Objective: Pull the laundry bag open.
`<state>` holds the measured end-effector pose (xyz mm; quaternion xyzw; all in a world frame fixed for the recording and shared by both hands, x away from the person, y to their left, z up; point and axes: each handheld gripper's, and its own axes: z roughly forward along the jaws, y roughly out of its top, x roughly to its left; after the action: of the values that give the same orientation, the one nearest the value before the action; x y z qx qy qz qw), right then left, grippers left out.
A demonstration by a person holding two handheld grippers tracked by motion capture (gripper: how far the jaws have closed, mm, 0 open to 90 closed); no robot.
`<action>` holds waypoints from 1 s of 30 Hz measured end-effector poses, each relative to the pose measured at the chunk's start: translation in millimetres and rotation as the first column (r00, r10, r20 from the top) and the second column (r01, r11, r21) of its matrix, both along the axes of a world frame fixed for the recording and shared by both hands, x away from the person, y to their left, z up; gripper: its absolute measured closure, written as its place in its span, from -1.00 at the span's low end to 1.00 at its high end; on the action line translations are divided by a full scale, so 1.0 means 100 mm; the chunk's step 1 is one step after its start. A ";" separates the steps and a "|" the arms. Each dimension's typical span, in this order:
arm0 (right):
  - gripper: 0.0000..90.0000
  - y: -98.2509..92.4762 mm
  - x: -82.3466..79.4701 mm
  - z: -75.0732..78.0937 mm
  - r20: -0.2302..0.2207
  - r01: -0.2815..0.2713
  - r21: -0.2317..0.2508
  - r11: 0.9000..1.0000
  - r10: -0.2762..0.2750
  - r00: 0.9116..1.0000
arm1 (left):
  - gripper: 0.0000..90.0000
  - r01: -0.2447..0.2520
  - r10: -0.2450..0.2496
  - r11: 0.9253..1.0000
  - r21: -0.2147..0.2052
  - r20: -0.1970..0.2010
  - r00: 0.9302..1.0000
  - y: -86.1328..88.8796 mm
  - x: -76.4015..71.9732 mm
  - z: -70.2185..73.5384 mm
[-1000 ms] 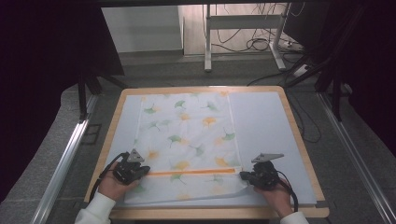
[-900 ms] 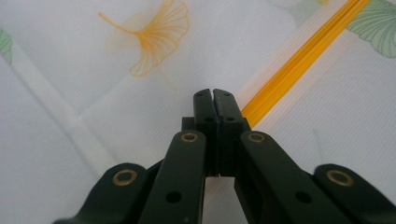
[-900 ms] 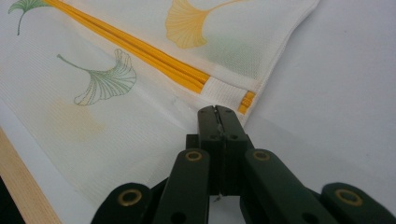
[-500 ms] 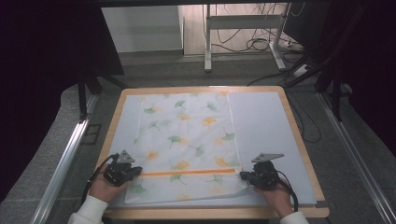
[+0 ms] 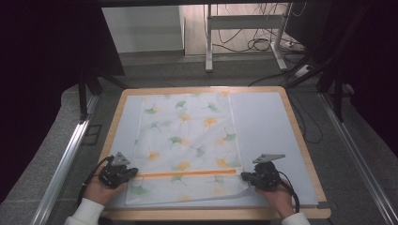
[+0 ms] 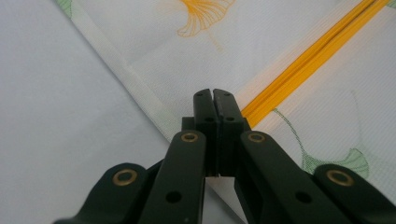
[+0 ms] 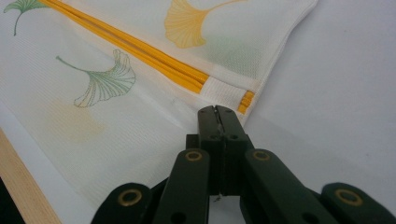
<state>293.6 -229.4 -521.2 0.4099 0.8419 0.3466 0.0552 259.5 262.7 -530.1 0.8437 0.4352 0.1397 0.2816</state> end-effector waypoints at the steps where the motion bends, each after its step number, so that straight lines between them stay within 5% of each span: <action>1: 0.99 0.00 0.00 0.00 0.000 0.000 -0.001 1.000 0.000 1.000 | 1.00 -0.003 0.003 1.000 0.010 0.006 1.000 0.00 0.00 0.00; 7: 0.99 0.00 0.00 0.00 -0.002 -0.001 0.002 1.000 0.001 1.000 | 1.00 -0.007 0.007 1.000 -0.024 0.001 1.000 0.06 -0.02 -0.01; 18: 0.99 0.01 0.00 0.00 -0.002 0.001 -0.004 1.000 -0.001 1.000 | 1.00 -0.003 0.003 1.000 -0.009 0.012 1.000 0.04 -0.02 -0.02; 22: 0.99 0.01 0.00 0.00 0.001 0.000 -0.007 1.000 0.000 1.000 | 1.00 0.000 0.001 0.999 -0.033 0.018 1.000 0.05 -0.02 -0.04; 30: 0.98 0.03 -0.02 0.03 0.031 -0.019 -0.040 0.999 0.021 0.999 | 0.84 -0.003 0.005 0.999 -0.049 0.050 0.999 0.02 -0.04 -0.05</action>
<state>291.6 -226.3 -518.5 0.3949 0.8518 0.3365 0.0730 255.9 265.0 -534.8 0.8319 0.4330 0.1510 0.3126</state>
